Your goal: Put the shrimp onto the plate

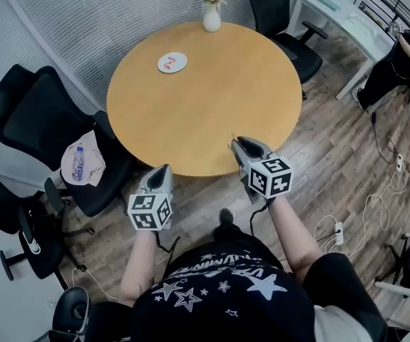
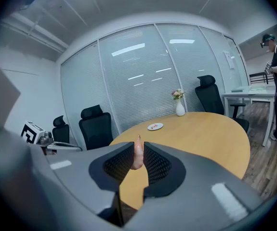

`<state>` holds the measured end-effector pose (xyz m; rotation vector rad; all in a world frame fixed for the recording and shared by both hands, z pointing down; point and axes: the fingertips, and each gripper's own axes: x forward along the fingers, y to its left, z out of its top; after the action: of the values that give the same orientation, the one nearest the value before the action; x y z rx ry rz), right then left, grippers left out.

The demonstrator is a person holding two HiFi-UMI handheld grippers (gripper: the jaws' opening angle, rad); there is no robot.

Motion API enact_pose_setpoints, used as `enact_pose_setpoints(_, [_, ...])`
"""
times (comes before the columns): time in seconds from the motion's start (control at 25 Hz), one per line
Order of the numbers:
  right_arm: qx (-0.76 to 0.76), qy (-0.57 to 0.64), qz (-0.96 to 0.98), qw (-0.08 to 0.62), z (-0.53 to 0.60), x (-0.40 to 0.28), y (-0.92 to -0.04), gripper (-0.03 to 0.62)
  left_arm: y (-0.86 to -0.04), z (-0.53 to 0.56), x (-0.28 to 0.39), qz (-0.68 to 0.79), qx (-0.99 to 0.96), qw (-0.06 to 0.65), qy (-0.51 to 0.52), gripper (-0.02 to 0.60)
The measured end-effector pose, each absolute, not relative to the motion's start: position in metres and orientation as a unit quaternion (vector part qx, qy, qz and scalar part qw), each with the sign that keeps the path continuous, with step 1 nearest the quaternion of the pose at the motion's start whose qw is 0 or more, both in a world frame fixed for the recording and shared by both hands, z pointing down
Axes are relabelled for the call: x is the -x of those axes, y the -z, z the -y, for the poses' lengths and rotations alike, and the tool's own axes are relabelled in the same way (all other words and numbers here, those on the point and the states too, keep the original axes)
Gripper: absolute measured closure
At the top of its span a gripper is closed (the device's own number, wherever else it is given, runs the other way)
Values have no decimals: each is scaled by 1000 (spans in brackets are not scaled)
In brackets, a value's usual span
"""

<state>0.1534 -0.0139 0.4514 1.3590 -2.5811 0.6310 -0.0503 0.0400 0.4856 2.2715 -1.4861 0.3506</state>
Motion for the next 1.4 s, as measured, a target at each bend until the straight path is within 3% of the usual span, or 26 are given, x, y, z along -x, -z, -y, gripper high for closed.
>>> enact_pose_setpoints(0.88, [-416,-234,874,93,134,-193,-467,528,-494,65,20,571,-783,212,-125,580])
enact_pose_setpoints(1.4, [-448,-231,856,118,195,-163,-470,528,-511,135,82,557,-788,234,-118,580])
